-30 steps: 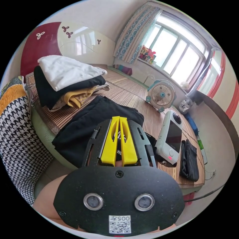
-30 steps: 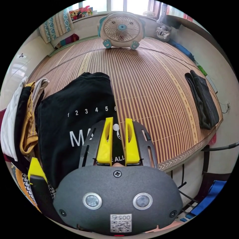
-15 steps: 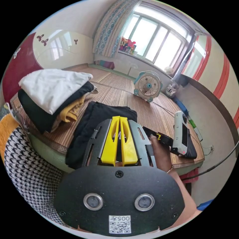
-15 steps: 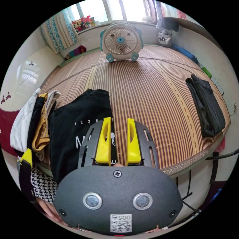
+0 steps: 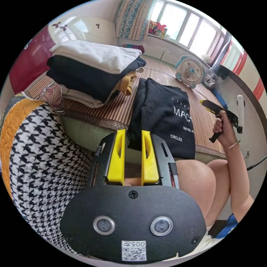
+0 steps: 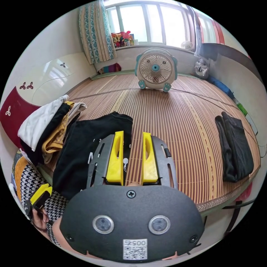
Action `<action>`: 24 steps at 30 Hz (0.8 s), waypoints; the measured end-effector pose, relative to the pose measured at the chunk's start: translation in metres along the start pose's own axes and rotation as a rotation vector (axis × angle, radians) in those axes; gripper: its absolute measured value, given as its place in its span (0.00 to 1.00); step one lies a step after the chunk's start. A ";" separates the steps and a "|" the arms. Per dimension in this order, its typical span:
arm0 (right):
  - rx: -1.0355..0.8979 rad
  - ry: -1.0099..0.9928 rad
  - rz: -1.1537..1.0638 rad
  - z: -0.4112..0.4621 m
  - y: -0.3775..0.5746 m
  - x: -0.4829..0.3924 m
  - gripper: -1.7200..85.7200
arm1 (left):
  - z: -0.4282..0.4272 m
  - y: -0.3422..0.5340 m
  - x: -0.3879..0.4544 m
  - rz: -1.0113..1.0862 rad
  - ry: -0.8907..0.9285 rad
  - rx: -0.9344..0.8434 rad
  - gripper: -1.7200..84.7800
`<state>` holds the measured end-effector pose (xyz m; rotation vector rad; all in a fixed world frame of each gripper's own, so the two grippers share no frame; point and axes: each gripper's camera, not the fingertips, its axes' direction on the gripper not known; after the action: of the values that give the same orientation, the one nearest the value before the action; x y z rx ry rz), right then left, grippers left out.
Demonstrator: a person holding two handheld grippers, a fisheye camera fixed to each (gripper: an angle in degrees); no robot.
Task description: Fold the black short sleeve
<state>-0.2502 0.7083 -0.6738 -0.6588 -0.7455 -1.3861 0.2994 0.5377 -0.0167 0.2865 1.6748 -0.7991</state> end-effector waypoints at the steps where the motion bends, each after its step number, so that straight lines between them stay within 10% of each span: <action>1: 0.010 -0.006 0.001 -0.002 0.001 0.004 0.12 | 0.002 0.003 -0.001 -0.005 0.018 0.008 0.15; 24: -0.005 -0.121 -0.062 0.052 -0.030 0.034 0.17 | 0.055 -0.013 -0.014 0.008 0.001 -0.105 0.13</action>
<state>-0.2828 0.7254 -0.6153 -0.7339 -0.8647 -1.4144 0.3372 0.4962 -0.0024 0.2206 1.7095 -0.7024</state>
